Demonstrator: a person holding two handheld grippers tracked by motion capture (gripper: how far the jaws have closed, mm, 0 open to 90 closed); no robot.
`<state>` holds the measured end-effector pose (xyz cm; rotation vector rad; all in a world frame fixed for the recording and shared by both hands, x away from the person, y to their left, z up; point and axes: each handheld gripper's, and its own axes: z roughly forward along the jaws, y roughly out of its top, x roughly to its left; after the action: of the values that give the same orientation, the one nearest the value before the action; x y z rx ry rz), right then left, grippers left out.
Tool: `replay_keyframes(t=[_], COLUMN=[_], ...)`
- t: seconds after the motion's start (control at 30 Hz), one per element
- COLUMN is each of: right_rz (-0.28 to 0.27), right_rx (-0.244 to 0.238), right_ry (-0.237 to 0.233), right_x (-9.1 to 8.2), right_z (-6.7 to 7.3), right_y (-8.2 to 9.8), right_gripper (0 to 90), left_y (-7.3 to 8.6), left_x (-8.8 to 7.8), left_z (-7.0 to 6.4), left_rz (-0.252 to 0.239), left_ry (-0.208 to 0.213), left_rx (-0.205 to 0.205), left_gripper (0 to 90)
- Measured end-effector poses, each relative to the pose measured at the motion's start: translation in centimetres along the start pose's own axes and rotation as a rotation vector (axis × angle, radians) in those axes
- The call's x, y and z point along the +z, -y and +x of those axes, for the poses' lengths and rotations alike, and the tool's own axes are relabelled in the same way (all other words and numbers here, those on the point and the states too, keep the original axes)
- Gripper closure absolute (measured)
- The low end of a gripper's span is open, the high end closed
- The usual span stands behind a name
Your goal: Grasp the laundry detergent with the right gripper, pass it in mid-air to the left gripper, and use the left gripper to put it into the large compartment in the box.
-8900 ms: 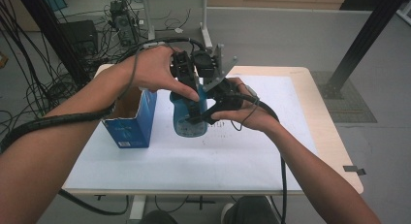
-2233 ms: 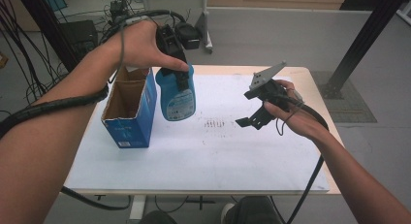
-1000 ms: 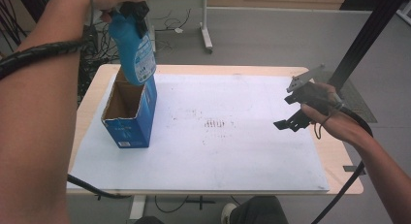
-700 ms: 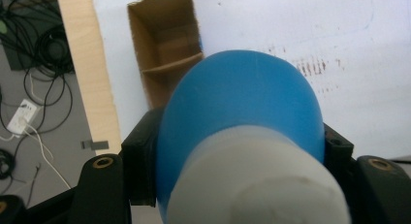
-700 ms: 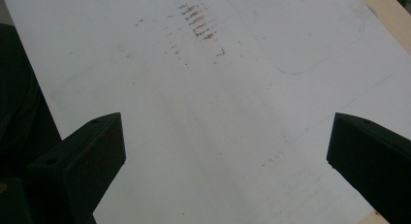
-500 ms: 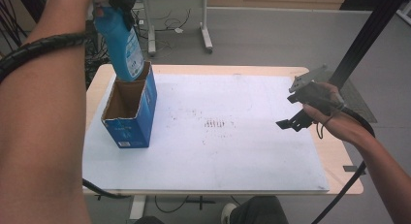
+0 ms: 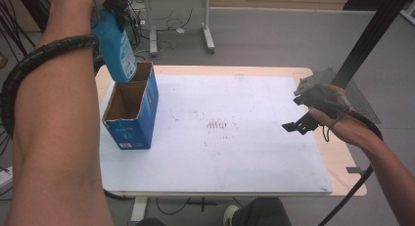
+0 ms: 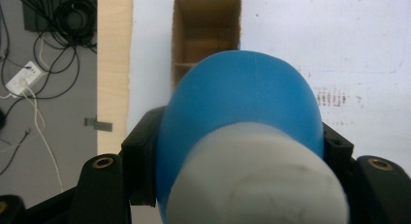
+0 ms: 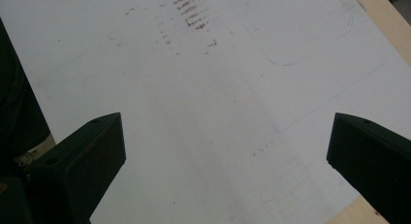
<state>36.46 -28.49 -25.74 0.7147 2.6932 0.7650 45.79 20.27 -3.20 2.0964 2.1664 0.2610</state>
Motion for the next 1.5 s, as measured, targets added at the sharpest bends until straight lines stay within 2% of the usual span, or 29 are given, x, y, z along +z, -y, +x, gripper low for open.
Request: replay_keyframes(t=[0.2,0.8,1.07,1.5], right_rz=[0.009,0.022,0.027,0.041], right_rx=[0.002,-0.003,-0.001,0.0], right_ry=[0.0,-0.009,0.001,-0.013], right_x=[0.1,0.4,0.3,0.9], right_z=[0.0,0.3,0.3,0.5], right_y=[0.2,0.0,0.2,0.5], right_gripper=[0.3,0.3,0.3,0.4], left_y=[0.2,1.1,1.4,1.7], left_x=[1.0,3.9,5.5,8.3], left_z=[0.9,2.9,3.3,3.4], left_rz=[0.003,0.014,0.019,0.028], left_ry=[0.01,0.025,0.029,0.039], left_rx=[-0.025,-0.059,-0.065,-0.065], left_gripper=[36.6,36.6,36.6,36.6])
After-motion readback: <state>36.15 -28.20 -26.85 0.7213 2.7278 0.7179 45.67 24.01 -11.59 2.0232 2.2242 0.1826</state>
